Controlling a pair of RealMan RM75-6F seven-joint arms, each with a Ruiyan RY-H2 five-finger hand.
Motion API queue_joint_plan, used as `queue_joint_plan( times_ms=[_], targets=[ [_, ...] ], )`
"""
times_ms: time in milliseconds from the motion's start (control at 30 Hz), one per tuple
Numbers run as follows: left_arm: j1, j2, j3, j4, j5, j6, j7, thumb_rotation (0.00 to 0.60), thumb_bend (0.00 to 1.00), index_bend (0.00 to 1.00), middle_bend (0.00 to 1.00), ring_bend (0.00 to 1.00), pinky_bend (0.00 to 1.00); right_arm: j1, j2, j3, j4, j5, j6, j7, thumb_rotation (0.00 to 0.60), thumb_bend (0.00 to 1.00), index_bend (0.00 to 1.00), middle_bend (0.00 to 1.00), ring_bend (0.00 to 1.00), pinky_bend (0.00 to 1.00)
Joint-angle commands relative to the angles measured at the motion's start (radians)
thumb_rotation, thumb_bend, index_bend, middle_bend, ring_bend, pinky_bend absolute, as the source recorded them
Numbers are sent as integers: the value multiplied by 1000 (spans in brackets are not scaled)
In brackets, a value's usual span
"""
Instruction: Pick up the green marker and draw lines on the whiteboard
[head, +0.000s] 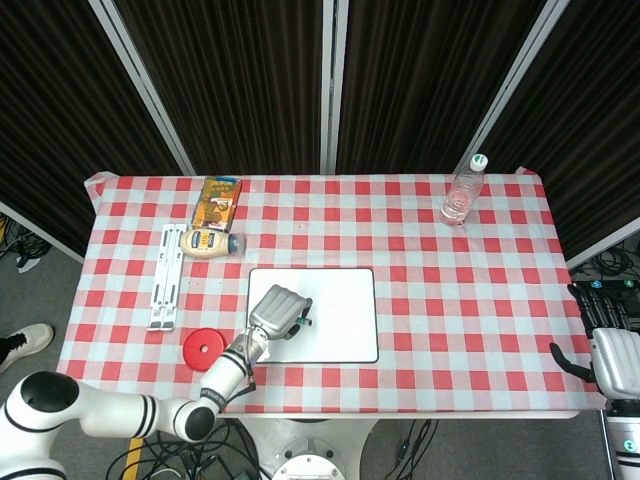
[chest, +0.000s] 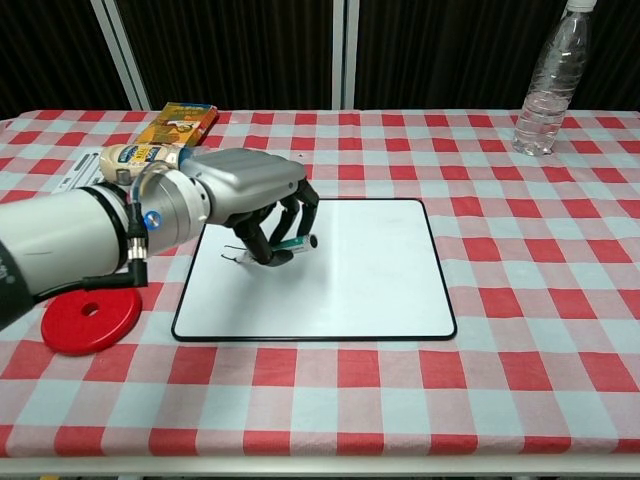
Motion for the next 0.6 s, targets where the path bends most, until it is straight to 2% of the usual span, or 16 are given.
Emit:
queue_joint_plan(
  times_ms=[33, 200, 333, 467, 600],
  targets=[
    [-19, -26, -12, 13, -5, -11, 7, 600, 454, 560, 595, 753, 927, -6, 2, -2, 5, 1, 5, 7, 600, 209, 0, 38, 0, 0],
    [-51, -64, -37, 18, -14, -20, 18, 600, 454, 559, 595, 753, 928, -18, 9, -3, 13, 7, 17, 22, 600, 210, 0, 38, 0, 0],
    [-63, -56, -48, -27, 1, 13, 44, 600, 454, 559, 594, 753, 927, -25, 13, -2, 18, 6, 28, 33, 600, 209, 0, 38, 0, 0],
    [-45, 0, -55, -107, 28, 82, 61, 600, 454, 560, 594, 753, 928, -26, 14, 0, 22, -2, 36, 40, 600, 209, 0, 38, 0, 0],
    [6, 88, -37, -194, 80, 183, 72, 600, 454, 559, 592, 753, 927, -24, 11, -1, 26, -9, 35, 45, 600, 209, 0, 38, 0, 0]
  ],
)
